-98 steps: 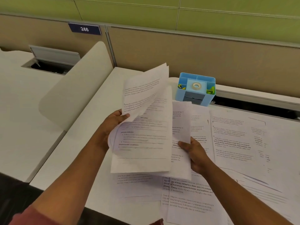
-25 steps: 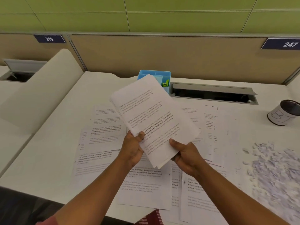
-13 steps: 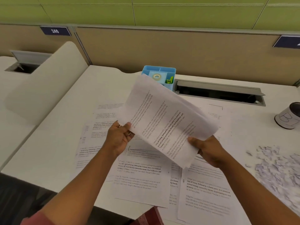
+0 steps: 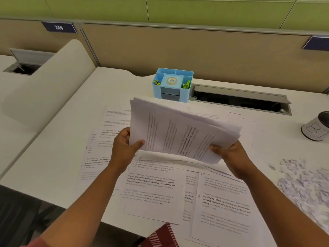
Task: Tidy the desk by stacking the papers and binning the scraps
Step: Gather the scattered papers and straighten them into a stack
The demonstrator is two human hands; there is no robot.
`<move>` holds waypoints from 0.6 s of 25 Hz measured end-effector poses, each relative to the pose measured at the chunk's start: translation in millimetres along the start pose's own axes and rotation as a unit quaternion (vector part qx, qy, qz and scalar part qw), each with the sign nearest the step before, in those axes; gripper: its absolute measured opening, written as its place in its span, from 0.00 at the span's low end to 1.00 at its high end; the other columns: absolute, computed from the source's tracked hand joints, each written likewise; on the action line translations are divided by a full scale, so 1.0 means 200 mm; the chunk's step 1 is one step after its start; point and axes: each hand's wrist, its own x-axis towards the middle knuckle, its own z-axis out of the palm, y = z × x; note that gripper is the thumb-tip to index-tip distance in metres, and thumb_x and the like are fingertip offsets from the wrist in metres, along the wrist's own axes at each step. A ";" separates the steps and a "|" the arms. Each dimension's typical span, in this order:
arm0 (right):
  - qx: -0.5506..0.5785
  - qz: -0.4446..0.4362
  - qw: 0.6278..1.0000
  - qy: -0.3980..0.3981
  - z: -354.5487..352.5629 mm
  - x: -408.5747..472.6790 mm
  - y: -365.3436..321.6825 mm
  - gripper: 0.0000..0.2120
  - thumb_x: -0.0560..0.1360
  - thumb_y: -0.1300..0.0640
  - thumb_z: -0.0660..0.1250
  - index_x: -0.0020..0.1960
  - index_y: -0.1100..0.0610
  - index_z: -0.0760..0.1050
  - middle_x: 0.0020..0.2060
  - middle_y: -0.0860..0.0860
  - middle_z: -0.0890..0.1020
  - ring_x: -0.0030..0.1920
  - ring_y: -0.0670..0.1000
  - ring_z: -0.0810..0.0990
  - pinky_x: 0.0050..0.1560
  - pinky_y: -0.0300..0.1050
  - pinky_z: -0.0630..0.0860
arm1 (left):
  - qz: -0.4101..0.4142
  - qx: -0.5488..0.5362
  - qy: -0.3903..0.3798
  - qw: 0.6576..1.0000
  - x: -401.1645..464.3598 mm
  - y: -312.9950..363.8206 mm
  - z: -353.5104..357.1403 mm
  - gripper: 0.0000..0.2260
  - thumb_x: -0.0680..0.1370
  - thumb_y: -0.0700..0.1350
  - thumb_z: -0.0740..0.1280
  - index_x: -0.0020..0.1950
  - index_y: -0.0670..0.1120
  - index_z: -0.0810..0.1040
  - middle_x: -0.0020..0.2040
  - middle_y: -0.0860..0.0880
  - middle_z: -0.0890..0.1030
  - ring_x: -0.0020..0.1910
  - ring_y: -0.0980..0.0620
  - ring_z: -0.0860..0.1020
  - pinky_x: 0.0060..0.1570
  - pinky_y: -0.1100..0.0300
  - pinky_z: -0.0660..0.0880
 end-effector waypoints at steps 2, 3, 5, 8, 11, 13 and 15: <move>-0.026 0.016 1.000 0.004 0.00 -0.01 0.03 0.15 0.76 0.70 0.70 0.57 0.54 0.81 0.52 0.53 0.87 0.56 0.58 0.84 0.57 0.55 0.81 | -0.015 -0.050 0.005 0.999 -0.02 -0.03 0.01 0.20 0.75 0.36 0.75 0.65 0.46 0.77 0.57 0.49 0.85 0.54 0.49 0.84 0.51 0.53 0.83; -0.039 0.028 0.999 0.003 0.00 -0.02 0.06 0.14 0.76 0.70 0.70 0.57 0.56 0.82 0.51 0.53 0.87 0.56 0.59 0.84 0.58 0.56 0.81 | -0.022 -0.056 0.007 0.998 -0.03 -0.04 0.02 0.19 0.75 0.36 0.75 0.64 0.46 0.77 0.57 0.49 0.85 0.54 0.49 0.84 0.51 0.53 0.82; -0.058 0.053 0.997 0.007 0.01 -0.03 0.10 0.11 0.76 0.69 0.69 0.55 0.57 0.82 0.49 0.54 0.87 0.55 0.60 0.84 0.58 0.60 0.81 | -0.038 -0.067 0.002 0.997 -0.05 -0.06 0.05 0.18 0.75 0.36 0.75 0.63 0.46 0.78 0.56 0.49 0.85 0.54 0.49 0.84 0.50 0.54 0.82; -0.079 0.069 0.994 0.014 0.03 -0.04 0.11 0.09 0.77 0.65 0.71 0.55 0.56 0.82 0.50 0.55 0.86 0.54 0.59 0.84 0.58 0.62 0.81 | -0.047 -0.077 0.001 0.996 -0.07 -0.07 0.07 0.17 0.77 0.33 0.71 0.63 0.47 0.76 0.57 0.47 0.84 0.56 0.46 0.83 0.47 0.57 0.82; -0.068 0.047 0.996 0.023 0.05 -0.04 0.09 0.09 0.77 0.64 0.70 0.55 0.54 0.82 0.49 0.54 0.86 0.54 0.57 0.84 0.54 0.54 0.83 | -0.019 -0.077 0.043 0.996 -0.08 -0.04 0.09 0.15 0.79 0.33 0.68 0.62 0.48 0.75 0.55 0.47 0.83 0.53 0.49 0.82 0.44 0.61 0.80; -0.052 0.038 0.998 0.017 0.06 -0.05 0.08 0.12 0.77 0.67 0.69 0.57 0.54 0.81 0.50 0.53 0.86 0.54 0.54 0.84 0.53 0.49 0.82 | -0.014 -0.118 0.062 0.991 -0.10 -0.01 0.11 0.14 0.79 0.32 0.63 0.61 0.48 0.74 0.51 0.50 0.83 0.48 0.54 0.82 0.39 0.65 0.79; -0.052 0.046 0.998 0.005 0.07 -0.06 0.11 0.15 0.77 0.69 0.68 0.58 0.53 0.79 0.52 0.52 0.85 0.56 0.53 0.83 0.56 0.48 0.81 | -0.015 -0.160 0.052 0.986 -0.14 -0.01 0.12 0.14 0.76 0.38 0.61 0.60 0.49 0.75 0.47 0.55 0.82 0.45 0.58 0.81 0.38 0.66 0.78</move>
